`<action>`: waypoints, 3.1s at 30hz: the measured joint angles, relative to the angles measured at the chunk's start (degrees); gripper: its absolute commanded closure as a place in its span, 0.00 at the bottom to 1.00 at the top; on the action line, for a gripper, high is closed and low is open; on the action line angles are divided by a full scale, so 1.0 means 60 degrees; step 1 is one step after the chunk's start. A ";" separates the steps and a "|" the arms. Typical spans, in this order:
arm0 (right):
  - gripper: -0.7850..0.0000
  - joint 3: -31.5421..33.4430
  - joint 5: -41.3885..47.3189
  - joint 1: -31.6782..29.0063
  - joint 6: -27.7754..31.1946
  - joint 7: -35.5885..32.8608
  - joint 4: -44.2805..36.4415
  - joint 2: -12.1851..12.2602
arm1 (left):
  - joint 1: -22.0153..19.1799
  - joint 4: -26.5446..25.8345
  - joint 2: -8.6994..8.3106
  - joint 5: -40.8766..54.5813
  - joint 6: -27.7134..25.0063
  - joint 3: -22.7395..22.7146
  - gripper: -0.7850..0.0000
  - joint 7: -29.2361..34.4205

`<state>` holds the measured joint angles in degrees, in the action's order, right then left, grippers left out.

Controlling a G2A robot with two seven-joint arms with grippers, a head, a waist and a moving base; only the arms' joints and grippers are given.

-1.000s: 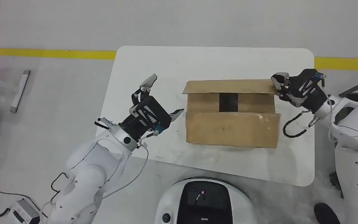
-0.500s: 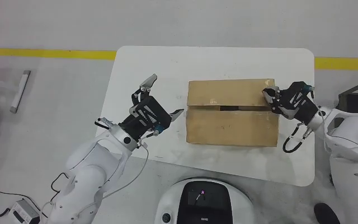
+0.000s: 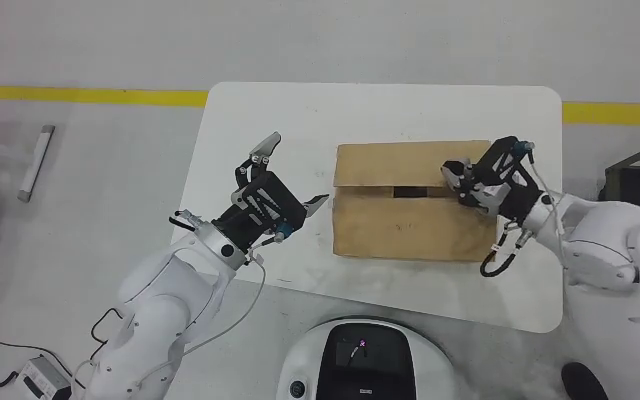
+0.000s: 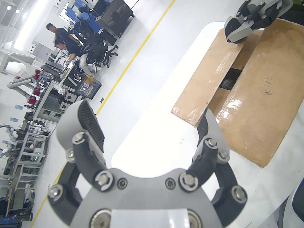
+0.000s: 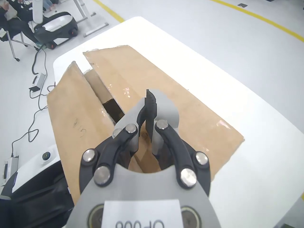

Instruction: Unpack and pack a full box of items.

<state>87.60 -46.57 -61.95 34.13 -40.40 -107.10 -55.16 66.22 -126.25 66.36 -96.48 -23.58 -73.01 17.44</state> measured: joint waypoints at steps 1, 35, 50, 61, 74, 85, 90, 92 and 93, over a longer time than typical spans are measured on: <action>1.00 -0.0069 -0.0249 -0.0021 -0.0128 0.0053 -0.0045 -0.0002 | 0.0000 0.0000 0.0000 0.0000 0.0000 0.0000 0.00 0.0000; 1.00 -0.0720 -0.3545 -0.1615 -0.1239 0.3008 -0.1090 -0.0105 | 0.0000 0.0000 0.0000 0.0000 0.0000 0.0000 0.00 0.0000; 1.00 -0.1255 -0.3526 -0.1289 -0.1781 0.1989 -0.0495 -0.0199 | 0.0000 0.0000 0.0000 0.0000 0.0000 0.0000 0.00 0.0000; 1.00 -0.1295 -0.3467 -0.1131 -0.1836 0.1762 -0.0336 -0.0233 | 0.0000 0.0000 0.0000 0.0000 0.0000 0.0000 0.00 0.0000; 1.00 -0.1124 -0.3170 -0.1186 -0.1799 0.1819 -0.0327 -0.0247 | 0.0458 0.0769 -0.0034 -0.1235 0.0209 0.0231 0.00 -0.0739; 1.00 -0.1041 -0.3244 -0.1276 -0.1766 0.2040 -0.0357 -0.0255 | 0.0632 0.1028 -0.0026 -0.1293 0.0460 0.0322 0.00 -0.1473; 1.00 -0.1050 -0.3260 -0.1286 -0.1729 0.2059 -0.0342 -0.0262 | 0.0688 0.1126 -0.0020 -0.1324 0.0524 0.0247 0.00 -0.1535; 1.00 -0.1070 -0.3295 -0.1289 -0.1686 0.2061 -0.0332 -0.0263 | 0.0701 0.1363 0.0014 -0.0800 0.0717 0.0189 0.00 -0.1508; 1.00 -0.1082 -0.3328 -0.1290 -0.1644 0.2061 -0.0323 -0.0263 | 0.0673 0.1538 0.0035 -0.0488 0.0815 0.0192 0.00 -0.1492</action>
<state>81.10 -66.54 -69.69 24.27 -28.03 -109.04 -56.74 70.25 -117.03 66.57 -99.41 -18.69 -71.85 8.49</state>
